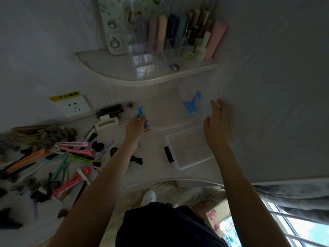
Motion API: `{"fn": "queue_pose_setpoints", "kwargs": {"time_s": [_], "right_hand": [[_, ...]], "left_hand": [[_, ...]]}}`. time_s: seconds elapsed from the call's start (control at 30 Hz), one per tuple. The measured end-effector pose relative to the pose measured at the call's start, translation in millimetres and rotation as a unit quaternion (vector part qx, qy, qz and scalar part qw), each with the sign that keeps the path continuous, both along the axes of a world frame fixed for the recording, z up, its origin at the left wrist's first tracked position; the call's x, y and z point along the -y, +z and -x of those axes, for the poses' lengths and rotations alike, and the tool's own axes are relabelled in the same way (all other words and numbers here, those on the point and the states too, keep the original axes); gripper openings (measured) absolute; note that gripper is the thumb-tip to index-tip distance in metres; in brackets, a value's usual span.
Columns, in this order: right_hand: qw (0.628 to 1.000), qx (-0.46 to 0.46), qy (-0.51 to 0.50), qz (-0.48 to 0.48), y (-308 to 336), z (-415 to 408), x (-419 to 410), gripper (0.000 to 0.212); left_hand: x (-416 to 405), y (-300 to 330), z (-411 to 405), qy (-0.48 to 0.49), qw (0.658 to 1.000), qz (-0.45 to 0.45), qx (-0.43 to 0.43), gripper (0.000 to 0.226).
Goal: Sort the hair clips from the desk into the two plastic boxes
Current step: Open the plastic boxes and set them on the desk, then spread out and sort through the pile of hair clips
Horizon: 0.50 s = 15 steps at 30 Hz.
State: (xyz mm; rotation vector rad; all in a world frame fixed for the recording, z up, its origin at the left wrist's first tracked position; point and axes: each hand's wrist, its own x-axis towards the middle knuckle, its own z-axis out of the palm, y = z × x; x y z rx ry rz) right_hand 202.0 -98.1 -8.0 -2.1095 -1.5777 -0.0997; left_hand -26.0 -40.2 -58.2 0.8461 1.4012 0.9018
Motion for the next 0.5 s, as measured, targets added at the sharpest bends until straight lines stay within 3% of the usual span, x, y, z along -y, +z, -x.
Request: {"fn": "queue_pose_setpoints", "kwargs": {"time_s": [0.07,0.2,0.33,0.5], "right_hand": [[0.997,0.08,0.013,0.008,-2,-6,2,0.041],[0.99,0.138,0.018,0.036,0,-8,3,0.038],[0.992,0.113,0.039,0.032,1,0,10,0.035],[0.982,0.037,0.186,-0.017,-2,42,29,0.032]], "left_hand": [[0,-2,0,-0.002,1.0,0.002,-0.004,0.02],[0,-6,8,-0.038,0.998,0.019,-0.054,0.025],[12,-3,17,-0.078,0.99,0.008,-0.115,0.034],[52,4,42,0.025,0.99,-0.06,-0.125,0.034]]}}
